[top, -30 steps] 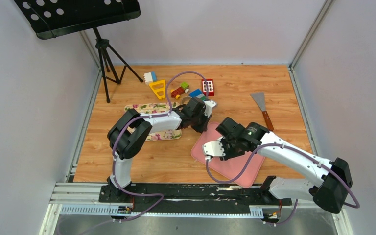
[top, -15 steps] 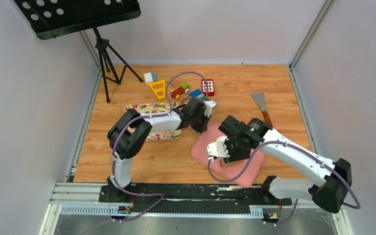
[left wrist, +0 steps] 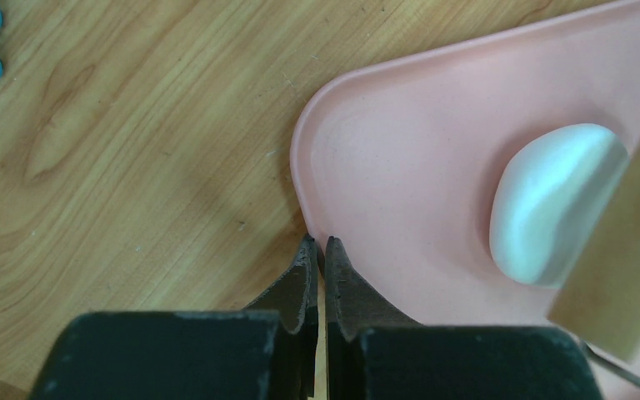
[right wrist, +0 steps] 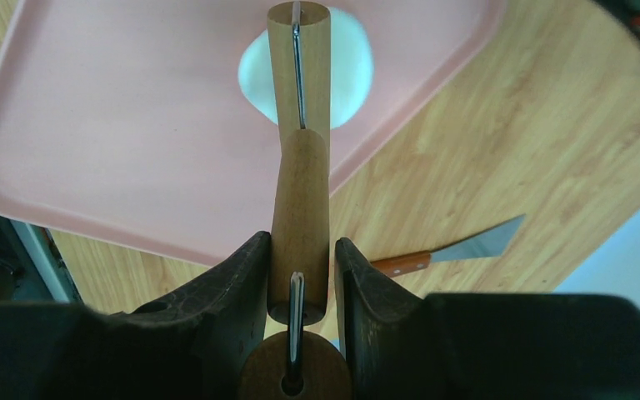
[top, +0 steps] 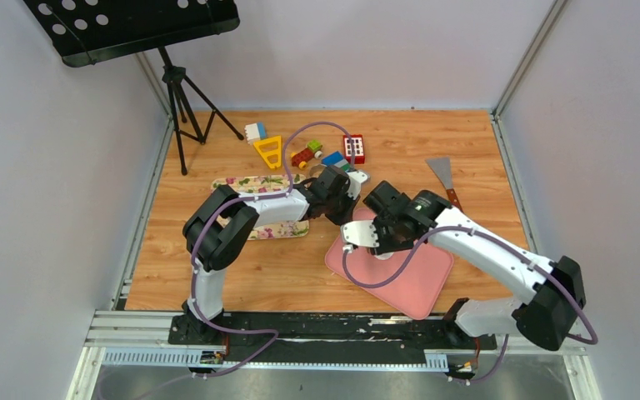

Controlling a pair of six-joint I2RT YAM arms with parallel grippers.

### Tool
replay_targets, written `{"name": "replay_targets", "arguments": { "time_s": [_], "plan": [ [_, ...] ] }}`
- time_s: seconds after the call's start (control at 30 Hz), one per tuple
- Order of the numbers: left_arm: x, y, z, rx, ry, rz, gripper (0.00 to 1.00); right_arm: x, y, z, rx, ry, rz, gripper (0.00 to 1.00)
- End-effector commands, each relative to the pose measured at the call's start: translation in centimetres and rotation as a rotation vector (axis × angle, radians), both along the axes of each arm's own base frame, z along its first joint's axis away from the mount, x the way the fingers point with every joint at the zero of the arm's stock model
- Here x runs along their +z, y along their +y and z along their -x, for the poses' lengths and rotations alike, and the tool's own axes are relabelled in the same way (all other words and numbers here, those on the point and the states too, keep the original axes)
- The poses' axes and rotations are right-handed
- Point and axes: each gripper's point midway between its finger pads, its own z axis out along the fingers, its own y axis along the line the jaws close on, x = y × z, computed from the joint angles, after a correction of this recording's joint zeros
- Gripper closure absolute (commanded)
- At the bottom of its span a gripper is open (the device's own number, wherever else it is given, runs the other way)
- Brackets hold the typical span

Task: Roll out the dumpling wrappers from the dough
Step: Flatten out the dough on the work surface.

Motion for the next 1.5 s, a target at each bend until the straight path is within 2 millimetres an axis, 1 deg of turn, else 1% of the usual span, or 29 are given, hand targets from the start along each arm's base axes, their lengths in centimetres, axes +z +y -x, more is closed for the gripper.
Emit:
{"name": "replay_targets", "arguments": {
  "time_s": [0.0, 0.1, 0.2, 0.3, 0.4, 0.5, 0.6, 0.73, 0.83, 1.07, 1.37, 1.47],
  "plan": [
    [-2.2, 1.0, 1.1, -0.05, 0.027, -0.079, 1.0, -3.1, -0.3, -0.7, 0.003, 0.009, 0.067, 1.0],
    [-2.1, 0.9, 1.1, -0.052, 0.027, -0.075, 1.0, -5.7, -1.5, 1.0, 0.004, 0.105, 0.139, 1.0],
    [-2.0, 1.0, 1.2, -0.052, 0.026, -0.073, 1.0, -6.9, -2.3, 2.9, 0.014, 0.19, 0.178, 1.0],
    [-2.0, 0.9, 1.2, -0.055, 0.026, -0.07, 1.0, -7.6, -2.8, 4.4, 0.023, 0.246, 0.215, 1.0],
    [-2.1, 0.9, 1.1, -0.051, 0.028, -0.073, 1.0, -7.7, -3.0, 5.9, 0.048, 0.303, 0.237, 1.0],
    [-2.1, 1.0, 1.1, -0.05, 0.027, -0.076, 1.0, -7.8, -2.6, 8.3, 0.084, 0.384, 0.229, 1.0],
    [-2.0, 1.0, 1.1, -0.05, 0.023, -0.074, 1.0, -8.0, -3.1, 9.5, 0.089, 0.421, 0.255, 1.0],
    [-1.8, 0.9, 1.1, -0.05, 0.022, -0.07, 1.0, -8.3, -3.8, 10.4, 0.078, 0.452, 0.273, 1.0],
    [-1.9, 0.9, 1.1, -0.05, 0.024, -0.072, 1.0, -8.2, -3.9, 10.9, 0.073, 0.471, 0.266, 1.0],
    [-1.7, 1.0, 1.1, -0.047, 0.021, -0.07, 1.0, -7.6, -4.3, 11.6, 0.063, 0.49, 0.26, 1.0],
    [-1.4, 0.9, 1.0, -0.047, 0.017, -0.066, 1.0, -7.5, -4.9, 12.6, 0.05, 0.507, 0.242, 1.0],
    [-1.4, 1.0, 1.0, -0.046, 0.016, -0.069, 1.0, -7.3, -4.8, 12.7, 0.05, 0.504, 0.225, 1.0]
  ]
}}
